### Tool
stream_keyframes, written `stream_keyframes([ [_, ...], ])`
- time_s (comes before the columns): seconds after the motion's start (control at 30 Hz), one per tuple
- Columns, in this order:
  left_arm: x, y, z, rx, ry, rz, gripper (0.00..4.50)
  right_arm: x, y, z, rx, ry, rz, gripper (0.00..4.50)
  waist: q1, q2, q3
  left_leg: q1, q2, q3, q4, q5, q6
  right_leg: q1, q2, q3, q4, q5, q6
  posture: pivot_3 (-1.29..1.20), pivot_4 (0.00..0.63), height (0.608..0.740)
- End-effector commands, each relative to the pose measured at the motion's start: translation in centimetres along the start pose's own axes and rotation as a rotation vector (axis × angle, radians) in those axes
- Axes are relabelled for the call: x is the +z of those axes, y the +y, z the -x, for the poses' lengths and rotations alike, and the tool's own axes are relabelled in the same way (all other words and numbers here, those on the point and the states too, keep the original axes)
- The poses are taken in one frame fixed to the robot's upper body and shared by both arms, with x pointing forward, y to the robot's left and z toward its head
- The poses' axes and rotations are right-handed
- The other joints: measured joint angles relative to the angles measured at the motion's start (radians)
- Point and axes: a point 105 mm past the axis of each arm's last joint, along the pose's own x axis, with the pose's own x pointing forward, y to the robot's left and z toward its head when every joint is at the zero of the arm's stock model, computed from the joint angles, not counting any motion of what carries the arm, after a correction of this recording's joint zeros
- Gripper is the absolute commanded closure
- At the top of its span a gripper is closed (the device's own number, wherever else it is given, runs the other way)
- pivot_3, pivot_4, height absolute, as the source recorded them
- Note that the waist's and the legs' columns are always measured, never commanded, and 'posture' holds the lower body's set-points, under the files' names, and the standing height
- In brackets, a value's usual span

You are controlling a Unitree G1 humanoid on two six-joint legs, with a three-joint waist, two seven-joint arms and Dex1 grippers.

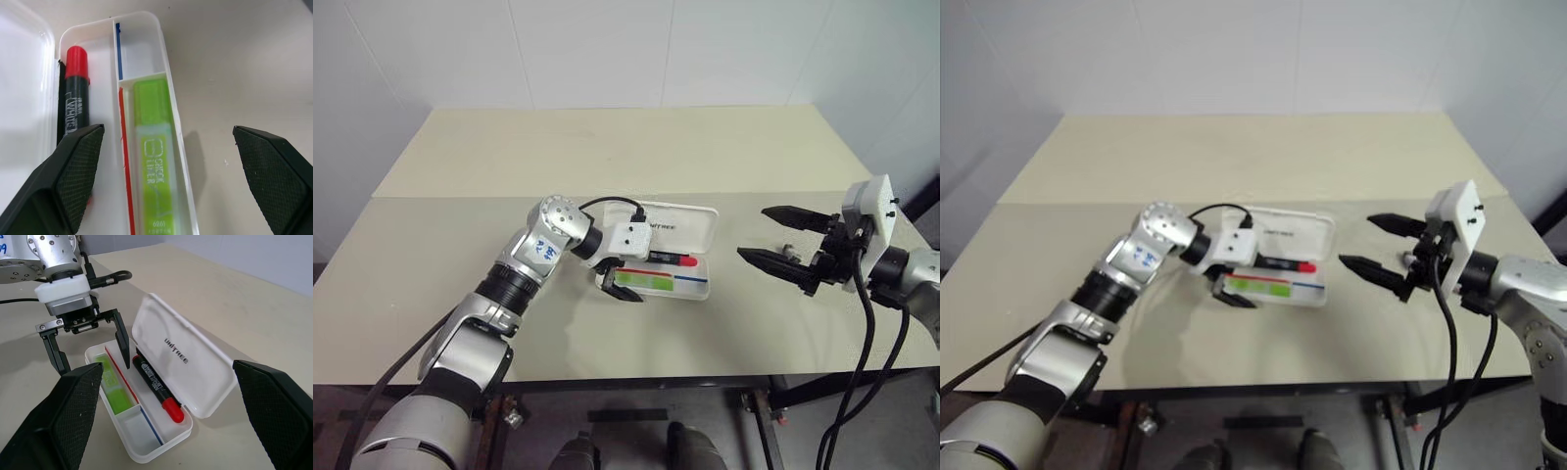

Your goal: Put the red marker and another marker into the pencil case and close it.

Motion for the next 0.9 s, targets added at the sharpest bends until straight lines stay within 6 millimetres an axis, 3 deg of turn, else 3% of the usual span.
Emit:
stream_keyframes([
  [0.03,2.2,-0.1,1.1,0.013,-0.122,-0.061,0.02,0.0,-0.5,0.2,-0.041,0.014,0.023,0.00,0.000,0.000,0.000,0.000,0.000,0.000,0.000,0.000,0.000,0.000,0.000,0.000,0.000,0.000,0.000,0.00,0.150,0.740],
  [0.17,3.7,0.0,3.1,0.033,-0.272,-0.068,0.02,-3.0,-2.4,0.7,-0.212,0.166,-0.027,0.00,0.001,0.000,0.000,0.000,0.000,0.000,0.000,0.000,0.000,0.000,0.000,0.000,0.000,0.000,0.000,0.00,0.150,0.740],
  [0.33,3.8,-0.4,6.1,0.033,-0.338,-0.070,0.02,-5.4,-3.6,1.1,-0.395,0.260,-0.114,0.00,-0.002,0.000,0.000,0.000,0.000,0.000,0.000,0.000,0.000,0.000,0.000,0.000,0.000,0.000,0.000,0.00,0.150,0.740],
  [0.5,3.8,-0.3,8.4,0.052,-0.363,-0.059,0.02,-6.6,-5.2,1.7,-0.560,0.309,-0.175,0.00,-0.001,0.001,0.000,0.000,0.000,0.000,0.000,0.000,0.000,0.000,0.000,0.000,0.001,0.000,0.000,0.00,0.150,0.740],
  [0.7,3.6,1.6,13.1,0.178,-0.323,-0.055,0.02,-7.6,-6.8,1.7,-0.663,0.350,-0.207,0.00,-0.001,0.001,0.000,0.000,0.000,0.000,0.000,0.000,0.000,0.000,0.000,0.000,0.001,0.000,0.000,0.00,0.150,0.740],
  [0.9,2.8,2.4,14.7,0.226,-0.280,-0.059,0.02,-8.4,-8.0,2.0,-0.676,0.375,-0.217,0.00,-0.002,0.001,0.000,0.000,0.000,0.000,-0.001,0.000,0.000,0.000,0.000,0.000,-0.001,0.000,0.000,0.00,0.150,0.740],
])
